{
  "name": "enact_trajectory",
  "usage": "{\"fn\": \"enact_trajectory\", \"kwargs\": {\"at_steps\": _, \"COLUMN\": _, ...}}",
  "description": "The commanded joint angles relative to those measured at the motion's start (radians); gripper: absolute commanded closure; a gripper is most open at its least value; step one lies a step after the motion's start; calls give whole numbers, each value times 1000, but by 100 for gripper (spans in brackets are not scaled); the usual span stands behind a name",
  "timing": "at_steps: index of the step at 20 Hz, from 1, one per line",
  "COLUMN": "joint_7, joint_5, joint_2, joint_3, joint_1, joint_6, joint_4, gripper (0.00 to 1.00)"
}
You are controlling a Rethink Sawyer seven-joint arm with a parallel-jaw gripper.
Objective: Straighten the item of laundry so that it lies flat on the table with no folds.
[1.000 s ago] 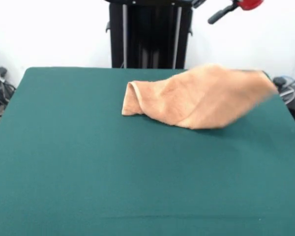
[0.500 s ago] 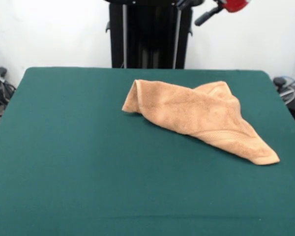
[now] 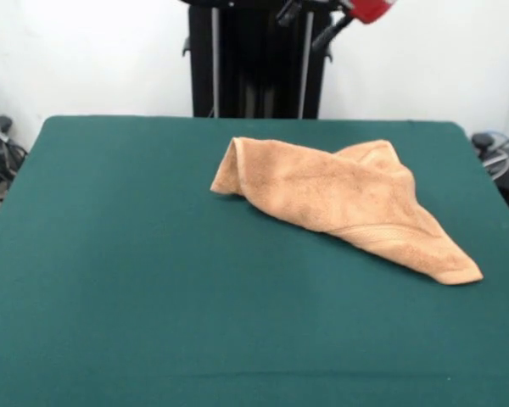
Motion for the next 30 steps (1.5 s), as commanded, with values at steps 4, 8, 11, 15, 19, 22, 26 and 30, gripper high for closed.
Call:
{"fn": "enact_trajectory", "kwargs": {"at_steps": 4, "joint_7": 98, "joint_5": 169, "joint_2": -51, "joint_3": 256, "joint_1": -127, "joint_6": -148, "joint_4": 225, "gripper": 0}}
{"fn": "enact_trajectory", "kwargs": {"at_steps": 8, "joint_7": 41, "joint_5": 174, "joint_2": -69, "joint_3": 311, "joint_1": -190, "joint_6": -270, "joint_4": 293, "gripper": 0}}
{"fn": "enact_trajectory", "kwargs": {"at_steps": 11, "joint_7": 44, "joint_5": 145, "joint_2": -73, "joint_3": 324, "joint_1": -202, "joint_6": -328, "joint_4": 306, "gripper": 0}}
{"fn": "enact_trajectory", "kwargs": {"at_steps": 15, "joint_7": 34, "joint_5": 124, "joint_2": -93, "joint_3": 355, "joint_1": -225, "joint_6": -354, "joint_4": 327, "gripper": 0}}
{"fn": "enact_trajectory", "kwargs": {"at_steps": 19, "joint_7": 13, "joint_5": 127, "joint_2": -116, "joint_3": 410, "joint_1": -273, "joint_6": -372, "joint_4": 356, "gripper": 0}}
{"fn": "enact_trajectory", "kwargs": {"at_steps": 22, "joint_7": 1, "joint_5": 127, "joint_2": -131, "joint_3": 453, "joint_1": -313, "joint_6": -397, "joint_4": 379, "gripper": 0}}
{"fn": "enact_trajectory", "kwargs": {"at_steps": 26, "joint_7": -29, "joint_5": 114, "joint_2": -159, "joint_3": 516, "joint_1": -367, "joint_6": -421, "joint_4": 407, "gripper": 0}}
{"fn": "enact_trajectory", "kwargs": {"at_steps": 30, "joint_7": -95, "joint_5": 94, "joint_2": -177, "joint_3": 607, "joint_1": -465, "joint_6": -469, "joint_4": 443, "gripper": 0}}
